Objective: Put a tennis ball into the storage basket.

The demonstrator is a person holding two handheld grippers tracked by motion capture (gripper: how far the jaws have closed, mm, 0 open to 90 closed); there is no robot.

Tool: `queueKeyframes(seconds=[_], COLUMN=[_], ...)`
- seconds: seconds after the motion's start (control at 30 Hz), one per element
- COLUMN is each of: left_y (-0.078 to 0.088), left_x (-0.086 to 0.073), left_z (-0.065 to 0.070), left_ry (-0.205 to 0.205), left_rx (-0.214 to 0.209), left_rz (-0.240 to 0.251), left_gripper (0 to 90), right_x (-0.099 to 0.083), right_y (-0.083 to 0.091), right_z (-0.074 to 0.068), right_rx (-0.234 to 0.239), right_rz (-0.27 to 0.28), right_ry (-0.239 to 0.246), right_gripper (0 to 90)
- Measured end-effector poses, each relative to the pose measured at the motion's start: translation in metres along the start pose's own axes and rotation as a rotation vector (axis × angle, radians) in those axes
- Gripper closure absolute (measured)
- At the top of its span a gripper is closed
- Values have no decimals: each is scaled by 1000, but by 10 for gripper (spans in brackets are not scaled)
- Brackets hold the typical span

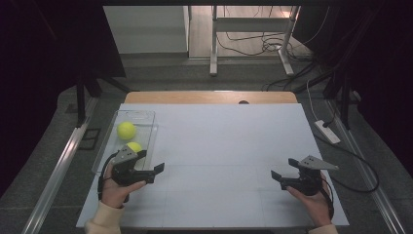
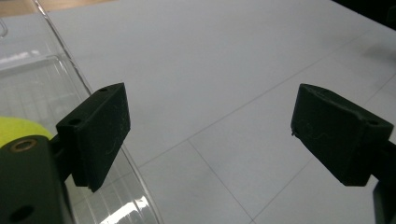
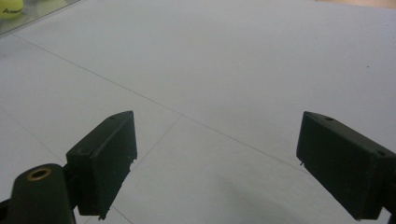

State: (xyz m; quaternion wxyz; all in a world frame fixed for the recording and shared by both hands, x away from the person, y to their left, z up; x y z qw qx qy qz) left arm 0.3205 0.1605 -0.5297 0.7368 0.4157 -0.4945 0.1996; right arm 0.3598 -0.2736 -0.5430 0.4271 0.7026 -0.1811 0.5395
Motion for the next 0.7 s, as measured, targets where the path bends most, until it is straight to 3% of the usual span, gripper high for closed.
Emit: queueKeyframes(seconds=[0.13, 0.7], left_y=[-3, -3], left_x=[-1, 1], left_z=[-1, 0], left_ry=[-17, -23], left_rx=[15, 7], left_rz=[-13, -6], left_gripper=[129, 128], right_x=[-1, -1], right_y=[0, 3], right_z=[-1, -4], right_rx=[5, 26], right_rz=[-3, 4], right_ry=[-2, -6], right_gripper=[121, 119])
Point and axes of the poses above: each handheld gripper's, and its own axes: y roughly backward along the jaws, x roughly out of its top, z roughly to its right, the point moved 9 cm from there along -y, roughly forward along the jaws, and after that the axes turned 7 degrees about z, right-handed, at the moved point
